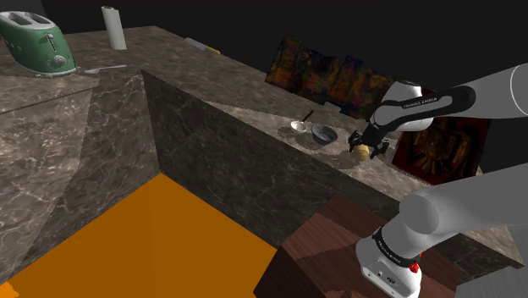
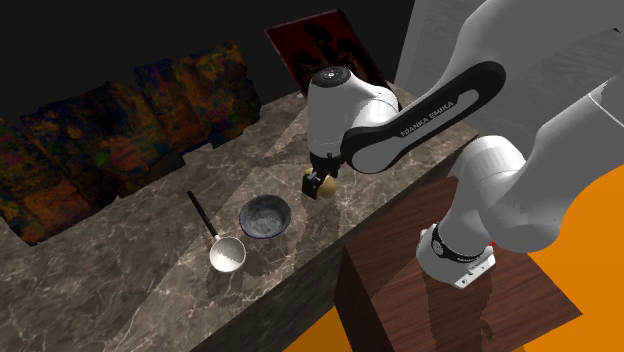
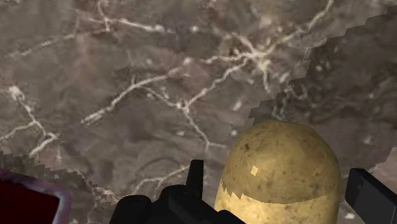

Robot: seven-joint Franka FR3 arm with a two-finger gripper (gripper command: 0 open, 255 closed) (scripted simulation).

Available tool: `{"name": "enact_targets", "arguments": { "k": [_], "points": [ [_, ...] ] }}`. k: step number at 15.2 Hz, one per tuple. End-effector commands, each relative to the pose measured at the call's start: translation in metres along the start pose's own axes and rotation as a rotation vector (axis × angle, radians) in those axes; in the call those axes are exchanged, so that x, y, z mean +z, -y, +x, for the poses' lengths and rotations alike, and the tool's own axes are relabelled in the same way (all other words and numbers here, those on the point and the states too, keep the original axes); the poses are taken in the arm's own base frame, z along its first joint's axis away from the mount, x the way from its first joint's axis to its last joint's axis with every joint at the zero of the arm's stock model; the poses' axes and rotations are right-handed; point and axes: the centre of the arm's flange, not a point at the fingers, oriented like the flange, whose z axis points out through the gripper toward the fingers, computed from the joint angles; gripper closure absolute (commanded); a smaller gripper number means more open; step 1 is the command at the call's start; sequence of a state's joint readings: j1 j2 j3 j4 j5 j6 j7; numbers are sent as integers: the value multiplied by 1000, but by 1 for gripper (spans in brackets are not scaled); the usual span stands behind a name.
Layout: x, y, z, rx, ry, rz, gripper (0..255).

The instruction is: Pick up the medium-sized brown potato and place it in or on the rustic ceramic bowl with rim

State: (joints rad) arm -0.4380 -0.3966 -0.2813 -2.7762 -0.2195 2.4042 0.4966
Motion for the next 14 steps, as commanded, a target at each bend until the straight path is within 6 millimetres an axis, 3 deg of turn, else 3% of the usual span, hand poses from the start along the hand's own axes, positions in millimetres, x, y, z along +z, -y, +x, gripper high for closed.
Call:
{"name": "enact_targets", "arguments": {
  "k": [1, 4, 5, 14],
  "points": [
    [0, 0, 0, 0, 0, 0, 0],
    [0, 0, 0, 0, 0, 0, 0],
    [0, 0, 0, 0, 0, 0, 255],
    [0, 0, 0, 0, 0, 0, 255]
  ]
}}
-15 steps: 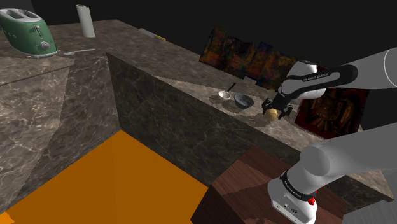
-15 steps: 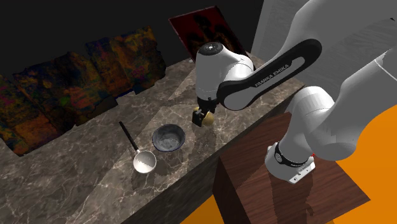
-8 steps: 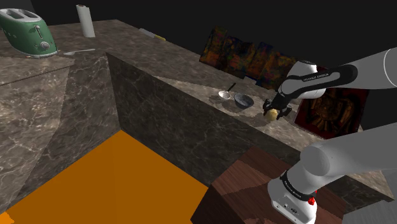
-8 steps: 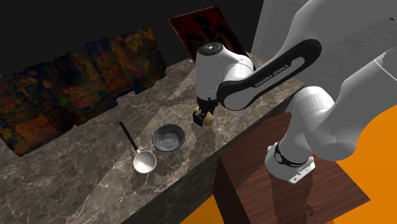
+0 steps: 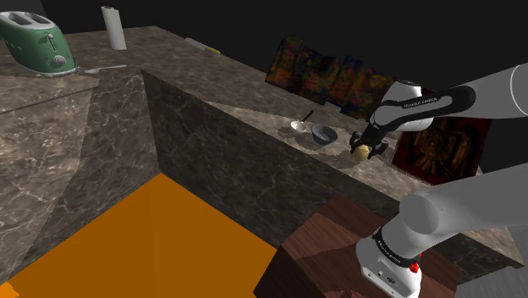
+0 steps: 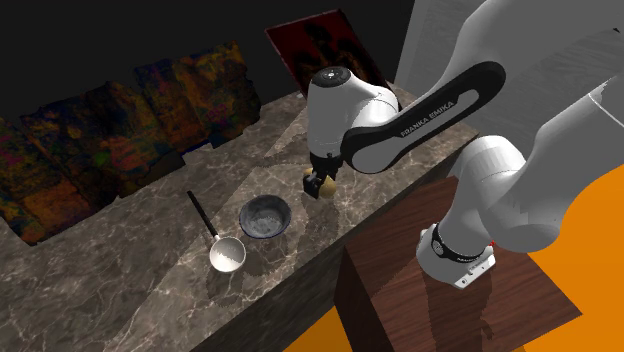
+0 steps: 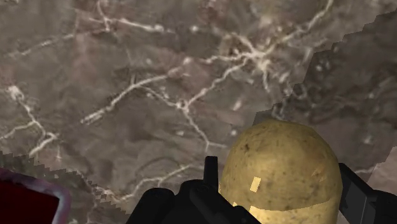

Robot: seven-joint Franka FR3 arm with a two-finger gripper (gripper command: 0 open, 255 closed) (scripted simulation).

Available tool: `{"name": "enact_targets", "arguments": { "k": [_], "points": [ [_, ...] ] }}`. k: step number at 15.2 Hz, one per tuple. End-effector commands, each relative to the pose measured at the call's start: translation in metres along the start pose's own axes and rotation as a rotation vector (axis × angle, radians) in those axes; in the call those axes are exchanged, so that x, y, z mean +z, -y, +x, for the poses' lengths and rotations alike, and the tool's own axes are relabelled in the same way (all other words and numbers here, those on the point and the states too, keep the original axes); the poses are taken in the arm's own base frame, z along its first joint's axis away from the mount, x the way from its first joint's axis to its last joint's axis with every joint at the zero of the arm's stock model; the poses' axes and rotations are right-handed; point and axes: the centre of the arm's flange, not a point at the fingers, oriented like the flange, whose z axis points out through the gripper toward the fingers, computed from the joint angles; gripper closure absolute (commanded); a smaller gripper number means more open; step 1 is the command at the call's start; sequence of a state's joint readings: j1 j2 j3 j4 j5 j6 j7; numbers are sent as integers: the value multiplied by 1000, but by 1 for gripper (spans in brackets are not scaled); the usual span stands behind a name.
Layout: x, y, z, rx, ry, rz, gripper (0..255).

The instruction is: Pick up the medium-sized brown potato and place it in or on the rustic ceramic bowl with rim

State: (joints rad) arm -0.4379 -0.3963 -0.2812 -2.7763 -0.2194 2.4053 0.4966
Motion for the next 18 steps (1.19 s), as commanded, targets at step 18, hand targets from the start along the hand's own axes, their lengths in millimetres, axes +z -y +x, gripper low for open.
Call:
{"name": "enact_targets", "arguments": {
  "k": [18],
  "points": [
    [-95, -3, 3, 0, 0, 0, 255]
  ]
}}
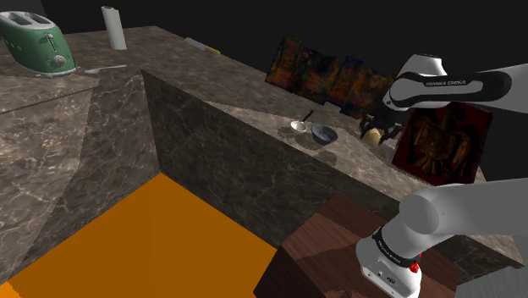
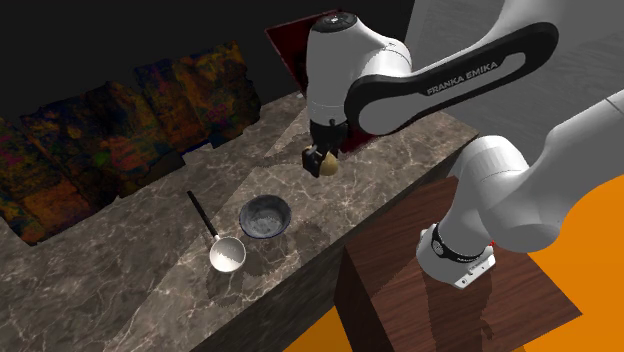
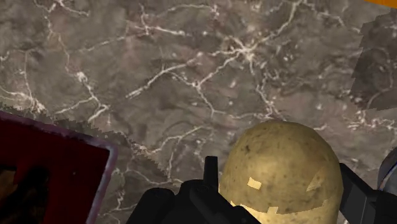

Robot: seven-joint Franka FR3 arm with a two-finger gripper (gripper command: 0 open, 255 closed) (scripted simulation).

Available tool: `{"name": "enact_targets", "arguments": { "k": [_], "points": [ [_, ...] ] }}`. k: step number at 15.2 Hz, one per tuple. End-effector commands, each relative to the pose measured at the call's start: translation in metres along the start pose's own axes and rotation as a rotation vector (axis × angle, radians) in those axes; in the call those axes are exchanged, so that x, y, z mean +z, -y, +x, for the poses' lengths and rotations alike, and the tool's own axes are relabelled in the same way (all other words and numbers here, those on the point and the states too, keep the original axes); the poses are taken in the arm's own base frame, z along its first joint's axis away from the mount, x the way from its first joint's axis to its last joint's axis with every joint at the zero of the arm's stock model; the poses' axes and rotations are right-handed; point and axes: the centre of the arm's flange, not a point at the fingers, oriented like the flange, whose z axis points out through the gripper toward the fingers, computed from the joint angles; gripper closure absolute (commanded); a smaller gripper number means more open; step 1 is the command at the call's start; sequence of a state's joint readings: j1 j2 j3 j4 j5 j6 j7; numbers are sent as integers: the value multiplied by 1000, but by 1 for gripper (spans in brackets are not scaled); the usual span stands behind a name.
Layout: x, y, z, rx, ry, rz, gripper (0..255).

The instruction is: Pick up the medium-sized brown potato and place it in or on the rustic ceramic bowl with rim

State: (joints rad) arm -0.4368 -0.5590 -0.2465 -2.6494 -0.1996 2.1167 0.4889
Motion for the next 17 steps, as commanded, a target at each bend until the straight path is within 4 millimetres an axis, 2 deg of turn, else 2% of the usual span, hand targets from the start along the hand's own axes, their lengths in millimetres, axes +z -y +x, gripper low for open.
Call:
{"name": "enact_targets", "arguments": {
  "k": [1, 15, 17],
  "points": [
    [-11, 0, 0, 0, 1, 0, 255],
    [-82, -2, 3, 0, 1, 0, 255],
    [-83, 24, 3, 0, 1, 0, 255]
  ]
}}
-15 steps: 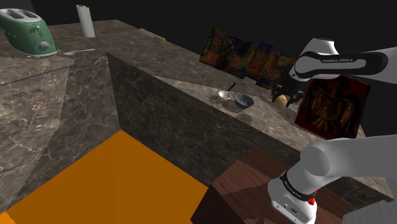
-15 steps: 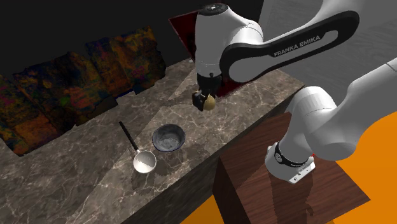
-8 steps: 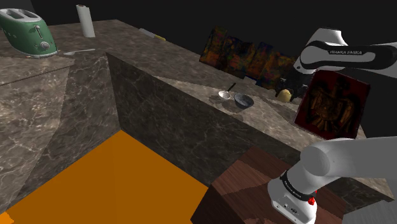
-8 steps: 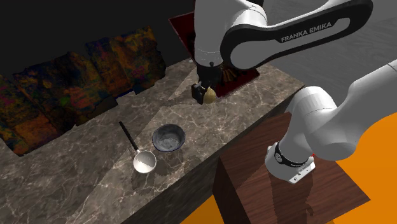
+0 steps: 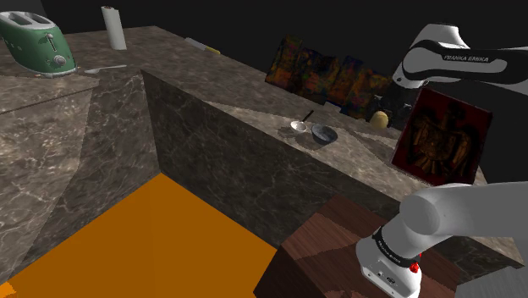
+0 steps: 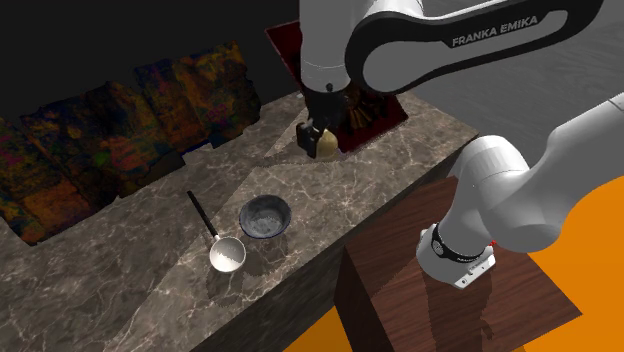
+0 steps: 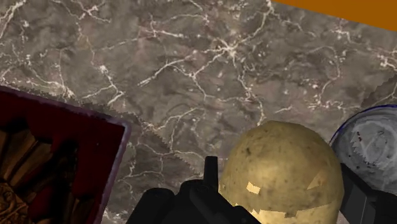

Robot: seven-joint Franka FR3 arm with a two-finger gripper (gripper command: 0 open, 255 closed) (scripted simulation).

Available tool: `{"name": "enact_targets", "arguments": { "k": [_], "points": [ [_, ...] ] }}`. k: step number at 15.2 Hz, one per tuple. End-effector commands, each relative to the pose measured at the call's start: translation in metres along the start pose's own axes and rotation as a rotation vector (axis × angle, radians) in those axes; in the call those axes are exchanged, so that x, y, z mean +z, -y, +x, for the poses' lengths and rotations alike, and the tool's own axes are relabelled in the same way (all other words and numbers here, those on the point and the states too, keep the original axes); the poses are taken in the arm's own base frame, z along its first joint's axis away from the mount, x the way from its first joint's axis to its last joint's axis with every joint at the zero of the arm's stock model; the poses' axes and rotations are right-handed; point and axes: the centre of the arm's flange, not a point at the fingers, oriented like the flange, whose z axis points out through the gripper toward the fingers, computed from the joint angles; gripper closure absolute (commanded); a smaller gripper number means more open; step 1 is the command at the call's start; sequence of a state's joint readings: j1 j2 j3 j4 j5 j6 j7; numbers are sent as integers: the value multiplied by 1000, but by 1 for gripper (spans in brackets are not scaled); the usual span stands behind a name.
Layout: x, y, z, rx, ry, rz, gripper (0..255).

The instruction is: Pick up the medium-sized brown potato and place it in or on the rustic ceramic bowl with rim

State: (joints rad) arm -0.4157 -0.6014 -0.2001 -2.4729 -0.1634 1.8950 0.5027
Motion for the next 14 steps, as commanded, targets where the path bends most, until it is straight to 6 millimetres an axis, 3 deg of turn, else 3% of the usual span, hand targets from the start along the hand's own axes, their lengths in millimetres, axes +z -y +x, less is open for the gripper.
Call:
{"name": "enact_targets", "arguments": {
  "k": [1, 12, 14],
  "points": [
    [-2, 25, 0, 0, 0, 0, 255],
    [-7, 176, 0, 0, 0, 0, 255],
    [4, 177, -1, 0, 0, 0, 255]
  ]
}}
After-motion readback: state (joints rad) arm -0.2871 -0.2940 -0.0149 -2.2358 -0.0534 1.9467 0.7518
